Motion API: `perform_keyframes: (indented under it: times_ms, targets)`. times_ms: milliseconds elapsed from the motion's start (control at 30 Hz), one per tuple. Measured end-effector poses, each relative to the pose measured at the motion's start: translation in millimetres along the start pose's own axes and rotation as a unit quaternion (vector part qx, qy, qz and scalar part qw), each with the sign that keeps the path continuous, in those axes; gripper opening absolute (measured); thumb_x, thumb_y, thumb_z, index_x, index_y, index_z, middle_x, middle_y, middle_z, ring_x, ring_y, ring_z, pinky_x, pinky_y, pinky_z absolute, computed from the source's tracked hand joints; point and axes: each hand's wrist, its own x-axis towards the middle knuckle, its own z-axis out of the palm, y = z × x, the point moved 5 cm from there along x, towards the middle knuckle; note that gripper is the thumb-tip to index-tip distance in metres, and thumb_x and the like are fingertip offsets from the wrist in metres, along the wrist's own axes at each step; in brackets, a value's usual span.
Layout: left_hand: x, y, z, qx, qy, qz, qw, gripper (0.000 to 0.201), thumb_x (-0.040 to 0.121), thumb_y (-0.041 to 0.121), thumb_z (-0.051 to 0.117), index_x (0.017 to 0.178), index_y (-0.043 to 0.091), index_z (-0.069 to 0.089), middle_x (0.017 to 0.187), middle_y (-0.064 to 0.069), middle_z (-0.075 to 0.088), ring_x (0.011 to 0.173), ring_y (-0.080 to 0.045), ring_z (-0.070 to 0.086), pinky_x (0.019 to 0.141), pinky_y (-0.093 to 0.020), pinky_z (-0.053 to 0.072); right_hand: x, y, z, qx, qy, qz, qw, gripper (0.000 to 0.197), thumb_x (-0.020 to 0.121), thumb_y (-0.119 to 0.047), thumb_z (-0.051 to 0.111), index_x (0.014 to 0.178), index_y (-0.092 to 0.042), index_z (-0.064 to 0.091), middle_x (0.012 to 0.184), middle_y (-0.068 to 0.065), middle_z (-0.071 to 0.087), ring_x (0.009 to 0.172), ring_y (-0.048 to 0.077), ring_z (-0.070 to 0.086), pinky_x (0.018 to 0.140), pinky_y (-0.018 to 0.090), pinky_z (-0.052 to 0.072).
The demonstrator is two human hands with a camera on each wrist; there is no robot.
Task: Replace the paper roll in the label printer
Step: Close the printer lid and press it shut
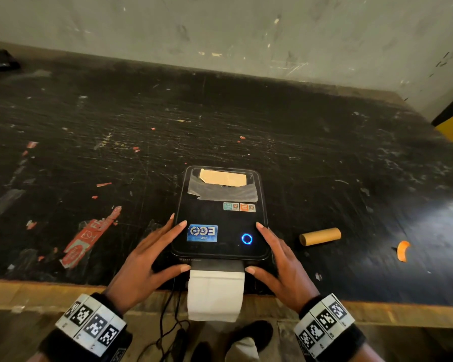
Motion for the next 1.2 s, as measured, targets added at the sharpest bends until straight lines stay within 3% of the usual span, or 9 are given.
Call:
perform_keyframes:
  times_ms: [133, 267, 400, 500, 633, 767, 967, 1100, 1200]
  targets:
    - [0.3, 1.5, -0.7, -0.004, -0.001, -0.001, 1.000, 0.079, 0.067, 0.066, 0.055, 0.136, 0.056, 0.018, 0.141, 0.035, 0.012, 0.129, 0.022, 0.011, 0.104, -0.009, 0.014, -0.5, -0.3, 0.1, 0.001, -0.001, 0.004, 1.000, 0.076, 0.072, -0.071, 0.046, 0.127, -0.069, -0.007, 0.155, -0.003, 0.015, 0.140, 0.014, 0.021, 0.114, 0.045, 0.028]
    - [0.2, 1.1, -0.6, -0.002, -0.001, -0.005, 1.000, 0.079, 0.066, 0.076, 0.049, 0.135, 0.056, 0.018, 0.140, 0.037, 0.011, 0.129, 0.023, 0.011, 0.104, -0.010, 0.014, -0.3, -0.8, 0.1, 0.004, -0.004, 0.005, 1.000, 0.077, 0.073, -0.067, 0.049, 0.125, -0.070, -0.008, 0.155, -0.004, 0.015, 0.140, 0.013, 0.021, 0.113, 0.045, 0.029]
    - [-0.1, 1.9, -1.3, 0.000, 0.001, -0.010, 1.000, 0.078, 0.064, 0.080, 0.046, 0.134, 0.058, 0.019, 0.137, 0.044, 0.009, 0.129, 0.023, 0.011, 0.102, -0.002, 0.011, 0.2, -1.9, 0.4, 0.005, -0.006, -0.001, 1.000, 0.078, 0.076, -0.061, 0.052, 0.125, -0.071, -0.008, 0.156, -0.005, 0.013, 0.138, 0.008, 0.019, 0.113, 0.041, 0.029]
    - [0.2, 2.3, -1.2, -0.001, -0.001, -0.010, 1.000, 0.079, 0.064, 0.080, 0.047, 0.134, 0.058, 0.018, 0.139, 0.040, 0.010, 0.129, 0.023, 0.010, 0.102, -0.006, 0.013, 0.3, -1.6, 0.1, 0.010, -0.005, -0.003, 1.000, 0.078, 0.077, -0.059, 0.053, 0.125, -0.071, -0.008, 0.156, -0.005, 0.012, 0.136, 0.006, 0.019, 0.112, 0.038, 0.031]
    - [0.5, 3.8, -1.1, -0.002, 0.001, -0.008, 1.000, 0.080, 0.064, 0.071, 0.054, 0.134, 0.059, 0.017, 0.139, 0.037, 0.013, 0.128, 0.024, 0.011, 0.102, -0.006, 0.014, -0.3, -2.4, 0.3, 0.012, -0.007, -0.004, 1.000, 0.078, 0.076, -0.059, 0.052, 0.123, -0.072, -0.009, 0.156, -0.005, 0.012, 0.138, 0.009, 0.021, 0.111, 0.039, 0.032]
    - [0.6, 5.7, -1.6, -0.009, 0.004, -0.008, 1.000, 0.077, 0.065, 0.062, 0.056, 0.132, 0.061, 0.017, 0.137, 0.036, 0.014, 0.125, 0.028, 0.011, 0.098, 0.005, 0.013, -0.6, -3.0, 0.3, 0.011, -0.009, -0.003, 1.000, 0.077, 0.075, -0.061, 0.051, 0.122, -0.073, -0.009, 0.156, -0.006, 0.011, 0.139, 0.011, 0.021, 0.111, 0.039, 0.032]
    - [1.1, 2.5, -1.6, -0.018, 0.009, -0.002, 1.000, 0.077, 0.066, 0.076, 0.051, 0.135, 0.055, 0.023, 0.137, 0.049, 0.014, 0.130, 0.021, 0.014, 0.100, 0.005, 0.011, -0.5, -2.0, 0.5, 0.015, -0.002, -0.010, 1.000, 0.077, 0.075, -0.061, 0.051, 0.123, -0.072, -0.008, 0.155, -0.007, 0.012, 0.135, 0.004, 0.019, 0.108, 0.032, 0.030]
    - [0.9, 1.5, -0.5, -0.021, 0.015, -0.001, 1.000, 0.077, 0.066, 0.069, 0.057, 0.134, 0.056, 0.023, 0.143, 0.029, 0.020, 0.132, 0.016, 0.017, 0.102, 0.003, 0.013, -0.5, -1.6, 0.0, 0.014, 0.001, -0.012, 1.000, 0.077, 0.075, -0.062, 0.051, 0.124, -0.072, -0.007, 0.155, -0.008, 0.012, 0.133, 0.002, 0.019, 0.109, 0.035, 0.032]
    - [0.8, 1.8, -0.7, -0.018, 0.013, -0.004, 1.000, 0.077, 0.066, 0.064, 0.058, 0.133, 0.059, 0.021, 0.142, 0.029, 0.019, 0.130, 0.020, 0.016, 0.100, 0.005, 0.013, -0.5, -1.3, 0.7, 0.016, 0.003, -0.015, 1.000, 0.077, 0.075, -0.061, 0.052, 0.123, -0.072, -0.007, 0.154, -0.008, 0.013, 0.133, 0.001, 0.019, 0.109, 0.033, 0.031]
